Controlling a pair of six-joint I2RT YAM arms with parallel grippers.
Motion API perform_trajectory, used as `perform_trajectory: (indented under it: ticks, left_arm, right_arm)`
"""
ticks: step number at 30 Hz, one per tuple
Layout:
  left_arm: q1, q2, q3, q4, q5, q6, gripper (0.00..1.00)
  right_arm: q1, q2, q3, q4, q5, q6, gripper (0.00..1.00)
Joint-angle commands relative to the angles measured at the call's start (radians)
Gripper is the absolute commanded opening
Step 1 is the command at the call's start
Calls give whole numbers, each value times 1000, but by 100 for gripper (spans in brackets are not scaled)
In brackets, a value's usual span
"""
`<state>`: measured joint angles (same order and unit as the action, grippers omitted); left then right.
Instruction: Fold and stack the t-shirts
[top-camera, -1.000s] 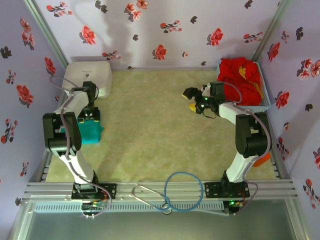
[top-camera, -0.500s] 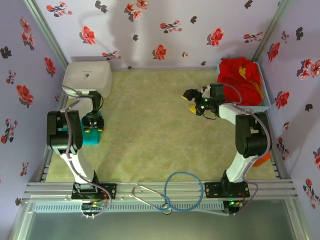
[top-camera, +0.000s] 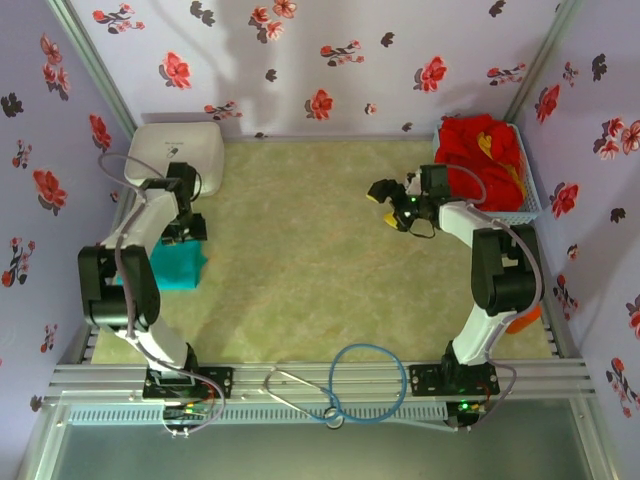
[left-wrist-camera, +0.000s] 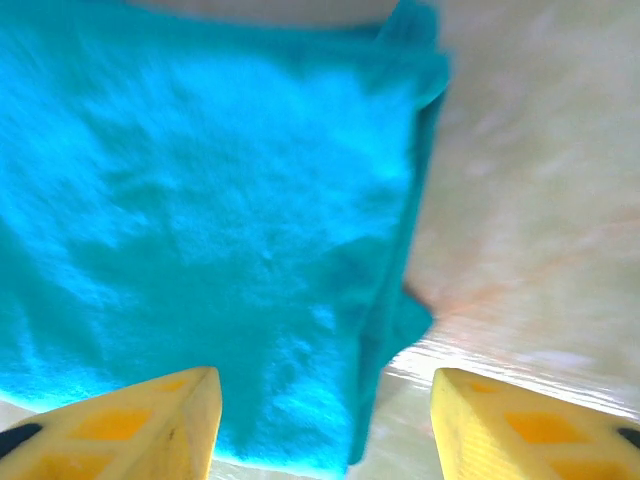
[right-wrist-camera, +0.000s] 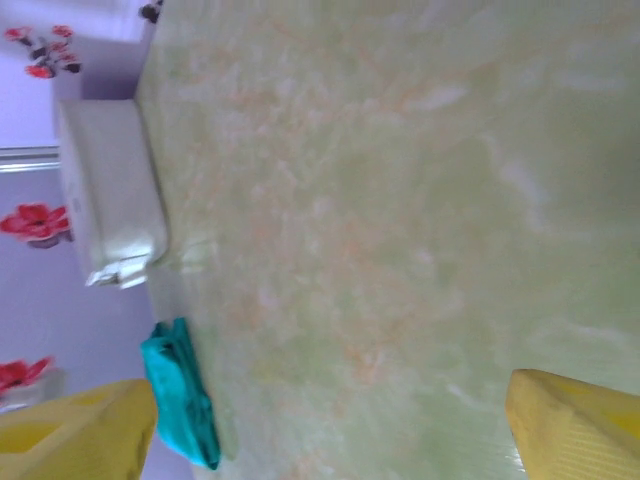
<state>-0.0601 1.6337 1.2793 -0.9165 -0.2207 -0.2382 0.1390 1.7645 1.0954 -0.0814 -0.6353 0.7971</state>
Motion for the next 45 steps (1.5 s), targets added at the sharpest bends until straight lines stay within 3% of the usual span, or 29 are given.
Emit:
perform_trajectory:
  ticks: [1,5,9,11,16,19,21,28,39,45]
  left_arm:
    - [-20,-122,29,50,57,-4,62]
    - [-21,-232,-33,203,89,25,65]
    - [-21,-339,-173,428,100,57,92]
    - [-23,-402,-287,586,101,79,99]
    - [-23,-528,-684,1165,4,147,100]
    - [-23,-513,-819,1369,-22,215,100]
    - [-22,-482,-845,1412,-31,252,100]
    - [-14,-337,-926,1619,-6,265,100]
    - [-12,-177,-941,1835,65,297,100]
    - [7,-93,-960,1945,104,293,100]
  right_arm:
    - [-10,-80,70,-199,175,-141,92]
    - [-9,-155,86,-301,345,-225,95]
    - [-6,-242,53,-330,539,-283,97]
    - [-4,-300,-10,-269,619,-303,97]
    - [7,-418,-170,-117,888,-376,98]
    - [15,-472,-270,-2,1036,-438,99]
    - [16,-489,-325,82,1081,-470,99]
    - [31,-486,-470,352,1135,-648,99]
    - [30,-405,-605,664,1162,-769,99]
    - [-16,-344,-681,815,1070,-751,99]
